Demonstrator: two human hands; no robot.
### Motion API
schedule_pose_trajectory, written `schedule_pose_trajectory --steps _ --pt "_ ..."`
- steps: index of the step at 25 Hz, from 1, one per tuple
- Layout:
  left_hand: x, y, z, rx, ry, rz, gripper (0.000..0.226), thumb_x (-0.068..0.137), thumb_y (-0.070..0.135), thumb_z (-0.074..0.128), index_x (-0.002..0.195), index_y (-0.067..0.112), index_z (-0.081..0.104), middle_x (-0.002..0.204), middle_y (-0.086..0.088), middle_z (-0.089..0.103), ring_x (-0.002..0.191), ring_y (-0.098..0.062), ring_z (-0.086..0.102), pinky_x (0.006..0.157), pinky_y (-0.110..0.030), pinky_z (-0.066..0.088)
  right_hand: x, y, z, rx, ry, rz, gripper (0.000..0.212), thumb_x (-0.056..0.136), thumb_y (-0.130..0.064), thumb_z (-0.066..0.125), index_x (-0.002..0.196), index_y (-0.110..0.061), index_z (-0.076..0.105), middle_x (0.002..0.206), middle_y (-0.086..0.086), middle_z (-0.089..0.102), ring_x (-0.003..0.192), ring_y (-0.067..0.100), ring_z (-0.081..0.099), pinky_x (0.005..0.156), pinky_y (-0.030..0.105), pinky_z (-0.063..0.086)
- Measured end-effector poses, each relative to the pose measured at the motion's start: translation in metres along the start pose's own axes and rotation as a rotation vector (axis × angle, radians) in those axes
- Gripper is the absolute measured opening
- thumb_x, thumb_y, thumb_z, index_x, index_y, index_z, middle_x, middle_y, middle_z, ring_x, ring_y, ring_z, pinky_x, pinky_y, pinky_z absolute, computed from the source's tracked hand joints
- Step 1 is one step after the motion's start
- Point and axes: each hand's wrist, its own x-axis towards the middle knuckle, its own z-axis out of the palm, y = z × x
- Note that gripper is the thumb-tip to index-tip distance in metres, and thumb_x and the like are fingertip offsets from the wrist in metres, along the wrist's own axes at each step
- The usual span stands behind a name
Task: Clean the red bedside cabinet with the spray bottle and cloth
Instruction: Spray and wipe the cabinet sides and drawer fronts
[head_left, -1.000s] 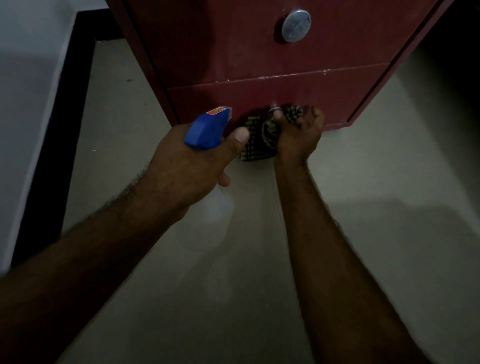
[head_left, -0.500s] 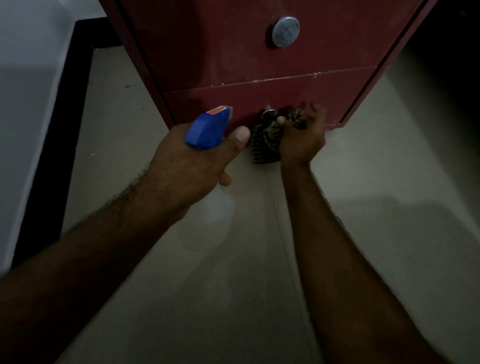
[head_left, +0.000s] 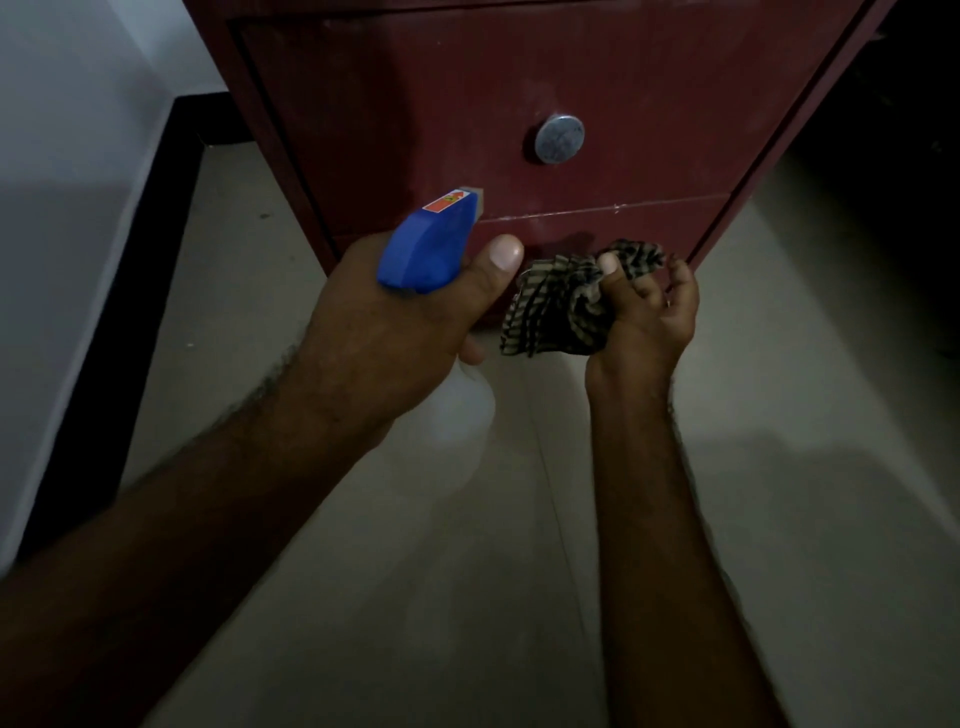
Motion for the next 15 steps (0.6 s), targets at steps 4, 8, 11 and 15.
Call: schedule_pose_trajectory --steps 4,8,11,15 --pt "0.002 0.007 0.006 0.036 0.013 -0.004 0.019 0.086 0.058 0.061 0.084 0.043 0.049 0.062 0.004 0.067 0.058 -0.005 0.068 0.051 -0.008 0.048 -0.005 -0.024 0.011 -0.015 -0.074 -0.080 0.076 0.078 0.008 0.085 0.142 -0.010 0.048 0.107 0.023 0.069 0.094 0.028 0.072 0.085 0.047 0.064" --pt "0.004 0.004 0.007 0.070 0.049 -0.053 0.026 0.085 0.060 0.060 0.087 0.035 0.053 0.072 -0.006 0.068 0.054 -0.002 0.066 0.049 -0.013 0.049 -0.007 -0.035 0.026 -0.082 -0.104 -0.153 0.082 0.074 0.004 0.090 0.145 -0.007 0.049 0.116 0.021 0.072 0.102 0.028 0.072 0.093 0.054 0.061" --pt "0.006 -0.002 0.005 0.093 0.075 -0.074 0.045 0.086 0.059 0.060 0.093 0.015 0.060 0.070 -0.007 0.068 0.051 -0.003 0.065 0.054 -0.019 0.046 -0.007 -0.040 0.046 -0.172 -0.179 -0.263 0.083 0.074 0.000 0.091 0.144 -0.010 0.048 0.119 0.007 0.071 0.109 0.016 0.073 0.094 0.041 0.062" --pt "0.005 -0.008 0.004 0.099 0.057 -0.095 0.051 0.085 0.061 0.058 0.096 0.012 0.060 0.070 -0.006 0.069 0.053 -0.001 0.066 0.048 -0.011 0.044 -0.005 -0.037 0.069 -0.391 -0.258 -0.531 0.092 0.075 -0.011 0.091 0.152 0.001 0.042 0.135 0.007 0.065 0.129 0.018 0.062 0.108 0.041 0.054"
